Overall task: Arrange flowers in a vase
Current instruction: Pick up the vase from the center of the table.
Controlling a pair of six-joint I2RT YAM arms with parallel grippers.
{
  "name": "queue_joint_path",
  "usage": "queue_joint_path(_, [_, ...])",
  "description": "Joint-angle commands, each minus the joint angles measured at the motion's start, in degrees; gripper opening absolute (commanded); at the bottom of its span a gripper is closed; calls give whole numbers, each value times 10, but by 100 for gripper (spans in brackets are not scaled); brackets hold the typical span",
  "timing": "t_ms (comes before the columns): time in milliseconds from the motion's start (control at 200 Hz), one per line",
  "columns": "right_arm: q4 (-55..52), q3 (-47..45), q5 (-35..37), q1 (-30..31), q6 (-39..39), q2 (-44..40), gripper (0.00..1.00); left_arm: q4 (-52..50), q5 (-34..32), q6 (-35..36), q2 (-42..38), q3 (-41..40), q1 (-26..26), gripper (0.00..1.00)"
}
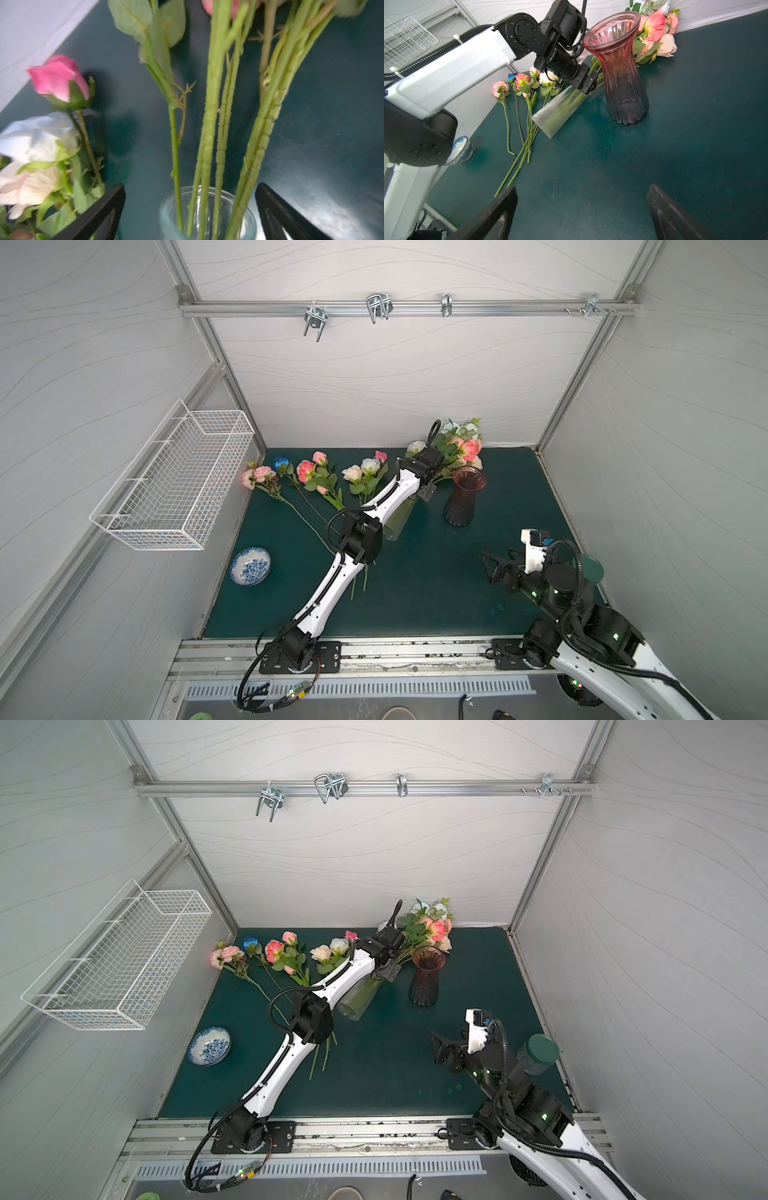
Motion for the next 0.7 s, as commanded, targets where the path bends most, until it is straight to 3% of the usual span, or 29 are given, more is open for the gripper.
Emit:
queue_joint_path(0, [14,3,1,-2,-2,6,99,-2,3,16,20,27,-2,99])
queue_joint_path(185, [25,0,-1,-3,-2,13,99,-15,29,29,31,28,-2,95])
queue_joint_path(320, [23,1,2,-2,-2,16,99,-23,31,29,43,20,-2,68])
queue_joint_path(415, [21,0,2,-2,-2,15,99,-22,31,26,39,6,-2,58])
queue_joint_path(620, [18,1,3,-2,0,15,99,39,3,9,-9,-63,-2,1])
queue_joint_path(695, [13,2,5,-2,0,13,99,88,-3,0,-42,-109,-2,0])
